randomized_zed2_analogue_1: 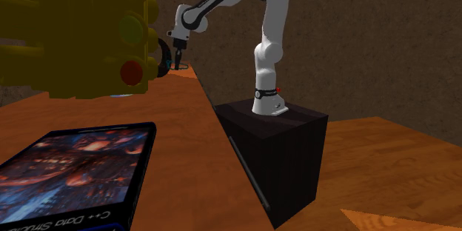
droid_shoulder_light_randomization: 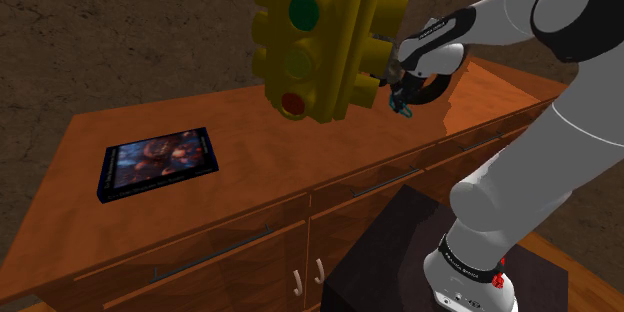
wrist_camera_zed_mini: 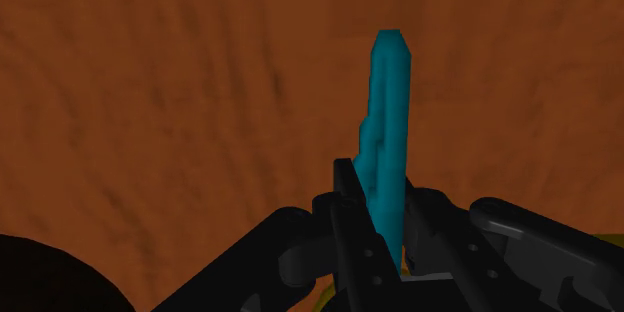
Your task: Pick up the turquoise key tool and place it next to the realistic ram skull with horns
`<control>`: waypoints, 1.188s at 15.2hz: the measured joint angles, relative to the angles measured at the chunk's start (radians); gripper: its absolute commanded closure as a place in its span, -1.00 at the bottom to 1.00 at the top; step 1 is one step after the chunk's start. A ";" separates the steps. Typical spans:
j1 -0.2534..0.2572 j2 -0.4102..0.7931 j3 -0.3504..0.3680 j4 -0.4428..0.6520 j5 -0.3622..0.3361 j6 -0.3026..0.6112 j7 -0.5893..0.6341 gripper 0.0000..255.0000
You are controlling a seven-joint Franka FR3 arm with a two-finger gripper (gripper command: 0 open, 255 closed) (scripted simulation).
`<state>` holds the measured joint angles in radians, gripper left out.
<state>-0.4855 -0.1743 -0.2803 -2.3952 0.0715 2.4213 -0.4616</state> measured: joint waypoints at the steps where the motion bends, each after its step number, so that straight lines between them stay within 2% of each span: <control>1: 0.002 0.012 -0.001 -0.004 0.006 0.016 -0.004 1.00; 12: 0.016 0.113 -0.010 -0.065 0.075 0.171 -0.064 1.00; 18: 0.017 0.122 -0.011 -0.070 0.084 0.185 -0.072 1.00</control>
<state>-0.4688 -0.0519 -0.2917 -2.4649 0.1553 2.6059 -0.5337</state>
